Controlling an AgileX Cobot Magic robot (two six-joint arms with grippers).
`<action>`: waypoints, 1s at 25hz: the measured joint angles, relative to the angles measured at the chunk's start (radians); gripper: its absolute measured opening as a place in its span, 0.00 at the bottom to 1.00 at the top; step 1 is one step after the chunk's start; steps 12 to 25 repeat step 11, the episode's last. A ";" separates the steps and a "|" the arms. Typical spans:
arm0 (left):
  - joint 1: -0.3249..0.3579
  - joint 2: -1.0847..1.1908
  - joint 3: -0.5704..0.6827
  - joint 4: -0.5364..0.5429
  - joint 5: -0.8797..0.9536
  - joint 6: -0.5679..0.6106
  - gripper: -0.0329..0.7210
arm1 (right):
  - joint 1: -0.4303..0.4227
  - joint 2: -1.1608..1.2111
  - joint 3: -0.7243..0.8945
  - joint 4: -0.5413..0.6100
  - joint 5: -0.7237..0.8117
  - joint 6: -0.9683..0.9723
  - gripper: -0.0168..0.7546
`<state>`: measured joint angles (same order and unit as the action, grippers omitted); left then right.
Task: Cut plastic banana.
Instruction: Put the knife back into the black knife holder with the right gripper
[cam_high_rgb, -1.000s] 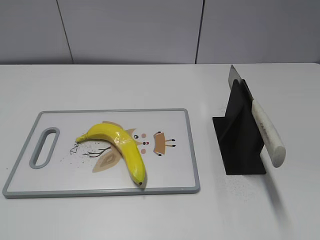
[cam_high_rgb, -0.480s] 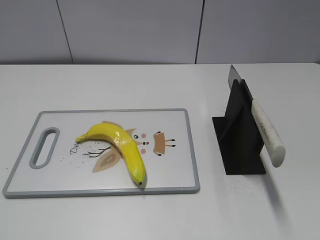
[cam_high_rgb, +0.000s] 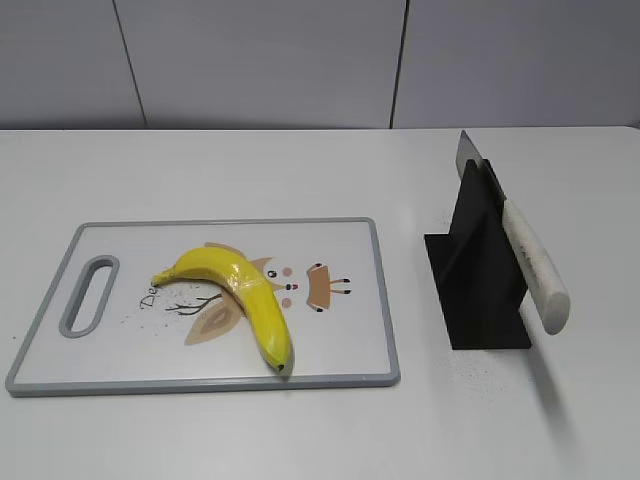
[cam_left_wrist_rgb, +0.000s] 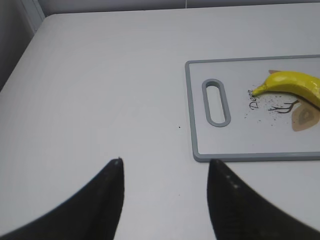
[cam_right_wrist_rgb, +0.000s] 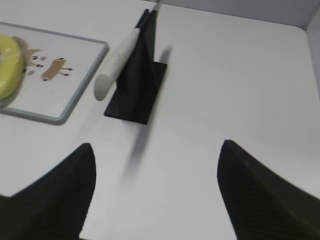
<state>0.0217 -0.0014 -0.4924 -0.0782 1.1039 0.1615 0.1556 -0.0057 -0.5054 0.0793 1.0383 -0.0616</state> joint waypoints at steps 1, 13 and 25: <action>0.000 0.000 0.000 0.000 0.000 0.000 0.73 | -0.043 0.000 0.000 0.000 0.000 0.000 0.76; 0.000 0.000 0.000 0.000 0.000 0.000 0.73 | -0.164 0.000 0.000 0.002 0.000 0.001 0.75; 0.000 0.000 0.000 0.000 0.000 0.000 0.73 | -0.164 0.000 0.000 0.002 0.000 0.001 0.75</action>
